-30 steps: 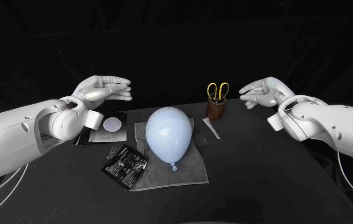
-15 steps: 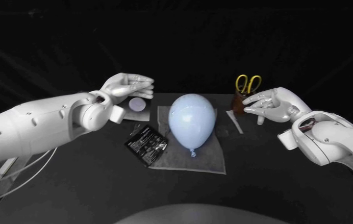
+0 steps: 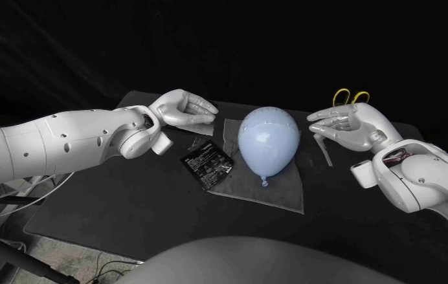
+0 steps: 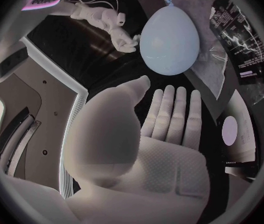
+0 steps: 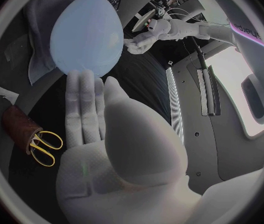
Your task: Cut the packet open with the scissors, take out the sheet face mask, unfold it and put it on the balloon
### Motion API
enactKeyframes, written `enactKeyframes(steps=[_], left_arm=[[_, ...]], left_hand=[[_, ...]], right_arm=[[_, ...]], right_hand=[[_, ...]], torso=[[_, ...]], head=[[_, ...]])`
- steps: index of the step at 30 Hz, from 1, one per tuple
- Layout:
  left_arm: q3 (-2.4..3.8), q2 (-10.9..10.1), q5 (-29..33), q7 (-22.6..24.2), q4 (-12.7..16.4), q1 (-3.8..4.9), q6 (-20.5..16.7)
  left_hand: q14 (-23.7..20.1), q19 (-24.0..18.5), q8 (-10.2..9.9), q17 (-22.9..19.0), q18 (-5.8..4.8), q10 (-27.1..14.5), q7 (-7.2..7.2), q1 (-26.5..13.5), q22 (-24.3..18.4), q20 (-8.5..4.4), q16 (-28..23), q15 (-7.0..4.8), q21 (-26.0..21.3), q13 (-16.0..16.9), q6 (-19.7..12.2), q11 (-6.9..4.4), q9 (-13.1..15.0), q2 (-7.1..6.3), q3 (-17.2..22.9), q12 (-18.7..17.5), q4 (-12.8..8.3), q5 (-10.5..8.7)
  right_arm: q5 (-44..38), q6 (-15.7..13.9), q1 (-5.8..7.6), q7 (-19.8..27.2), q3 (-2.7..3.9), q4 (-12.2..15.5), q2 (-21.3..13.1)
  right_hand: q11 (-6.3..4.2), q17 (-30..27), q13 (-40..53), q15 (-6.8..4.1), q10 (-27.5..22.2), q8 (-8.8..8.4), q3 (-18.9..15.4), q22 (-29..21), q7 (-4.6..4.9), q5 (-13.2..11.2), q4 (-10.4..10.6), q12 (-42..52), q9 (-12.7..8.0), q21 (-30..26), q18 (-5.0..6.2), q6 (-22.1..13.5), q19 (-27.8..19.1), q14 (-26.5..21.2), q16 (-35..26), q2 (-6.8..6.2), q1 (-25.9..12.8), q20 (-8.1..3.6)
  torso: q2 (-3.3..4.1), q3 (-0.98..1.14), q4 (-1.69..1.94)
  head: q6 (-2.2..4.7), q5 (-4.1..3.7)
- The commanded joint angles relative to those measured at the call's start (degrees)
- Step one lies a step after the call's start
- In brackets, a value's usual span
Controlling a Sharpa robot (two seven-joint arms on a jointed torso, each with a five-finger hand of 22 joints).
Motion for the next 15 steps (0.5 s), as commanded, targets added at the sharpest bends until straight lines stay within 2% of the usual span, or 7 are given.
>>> enactKeyframes(steps=[1, 4, 7, 10, 12, 13, 15], left_arm=[[-0.21, -0.6, -15.8, 1.2, 0.9, -0.14, -2.7], [-0.68, -1.0, -23.7, 0.6, 1.3, -0.27, -3.6], [-1.62, -1.1, -31.4, -0.1, 1.6, -0.33, -5.0], [-2.65, -1.0, -36.7, -0.5, 1.6, -0.35, -6.3], [-3.37, -1.0, -39.9, -0.7, 1.6, -0.35, -7.0], [-3.79, -1.1, -41.3, -0.8, 1.6, -0.35, -7.2], [-4.56, -1.3, -44.0, -1.0, 1.7, -0.35, -7.8]], left_hand=[[-2.6, -4.8, -0.8, -1.0, -2.12, -2.8, -0.26, 0.9, -0.2, 0.03, -1.8, 0.62, -1.5, -0.1, -1.2, -0.21, -0.3, -0.34, -1.4, -0.2, -0.2, -0.29], [-4.4, -10.1, -1.2, -2.0, -3.27, -4.5, -0.34, 1.3, -0.5, 0.03, -2.8, 0.90, -2.4, -0.1, -1.7, -0.46, -0.5, -0.17, -3.7, -0.1, 0.0, -0.28], [-7.1, -15.1, -1.8, -3.7, -4.57, -6.5, -0.70, 2.3, -0.8, 0.05, -2.8, 0.37, -2.7, 0.0, -2.1, -1.26, -0.8, 0.81, -8.7, 0.0, 1.1, -0.31], [-10.0, -15.3, -2.3, -5.3, -4.63, -8.3, -1.33, 3.8, -0.8, 0.07, -3.0, -0.43, -2.6, -0.1, -2.4, -2.02, -1.2, 1.95, -14.4, -0.2, 2.4, -0.28], [-12.5, -16.2, -3.0, -6.6, -4.74, -10.3, -1.59, 5.6, -0.9, 0.09, -3.2, -0.11, -2.7, -0.1, -3.3, -2.38, -1.6, 3.03, -19.5, 0.0, 3.7, -0.34], [-13.1, -16.9, -3.2, -7.4, -4.70, -10.7, -1.61, 8.5, -0.9, 0.10, -3.0, -0.11, -2.7, 0.0, -3.3, -3.01, -1.9, 4.74, -24.7, 0.0, 6.0, -0.45], [-11.7, -17.1, -3.2, -7.3, -4.63, -9.7, -1.54, 9.6, -0.9, 0.05, -2.7, -0.98, -2.7, 0.1, -3.0, -2.26, -2.0, 4.83, -26.4, 0.2, 7.1, -0.32]], right_arm=[[1.2, -2.0, -0.02, 3.9, 0.01, -0.5, 0.4], [1.3, -3.6, -0.01, 5.0, 0.02, -0.8, 0.6], [1.4, -5.1, 0.05, 6.0, 0.02, -0.9, 0.4], [1.4, -6.0, 0.10, 6.6, 0.03, -1.3, 0.4], [1.4, -6.3, 0.12, 6.8, 0.03, -1.7, 0.4], [1.5, -6.4, 0.13, 6.9, 0.03, -1.9, 0.4], [1.5, -6.4, 0.13, 7.1, 0.03, -2.2, 0.5]], right_hand=[[0.68, -1.8, 0.0, 1.43, -1.6, -0.77, 1.9, -2.4, 1.04, 0.1, 0.0, -0.1, -0.3, -3.6, -0.93, -0.4, -1.8, -2.4, -3.9, -1.01, -0.5, 1.37], [1.02, -3.1, 0.0, 2.15, -2.4, -1.24, 3.7, -4.2, 1.25, 0.1, -0.1, -0.2, -0.5, -6.2, -0.68, -0.9, -2.3, -3.5, -6.3, -1.90, -1.0, 2.27], [1.28, -4.0, 0.0, 2.44, -2.9, -1.53, 5.6, -5.8, 1.43, 0.0, -0.3, -0.1, -0.6, -8.1, -0.21, -1.2, -1.8, -3.5, -7.9, -2.91, -1.7, 3.09], [1.54, -4.6, 0.0, 2.75, -3.5, -1.76, 6.9, -6.9, 1.70, 0.0, -0.5, -0.2, -0.7, -9.4, 0.02, -1.7, -1.7, -3.8, -9.0, -3.75, -2.4, 3.69], [1.70, -4.9, 0.0, 2.92, -3.8, -1.81, 7.5, -7.3, 1.85, 0.0, -0.5, -0.2, -0.8, -10.0, 0.11, -1.9, -1.7, -4.0, -9.5, -4.09, -2.9, 3.96], [1.79, -5.0, 0.0, 2.99, -4.0, -1.85, 7.7, -7.5, 1.95, 0.0, -0.5, -0.2, -0.8, -10.3, 0.15, -2.0, -1.7, -4.0, -9.6, -4.26, -3.1, 4.07], [2.12, -5.2, 0.0, 3.14, -4.8, -1.98, 8.4, -8.0, 2.31, 0.0, -0.6, -0.2, -1.0, -10.9, 0.35, -2.8, -1.4, -3.8, -10.0, -4.69, -3.7, 4.39]], torso=[[-0.31, -0.03, 0.22], [-0.52, -0.10, 0.38], [-0.69, -0.10, 0.38], [-0.89, -0.07, 0.37], [-0.98, -0.04, 0.39], [-1.00, -0.02, 0.38], [-1.00, 0.00, 0.22]], head=[[-0.07, 0.60], [-0.07, 0.57], [-0.07, 0.53], [-0.07, 0.71], [-0.07, 0.74], [-0.07, 0.74], [-0.07, 0.54]])
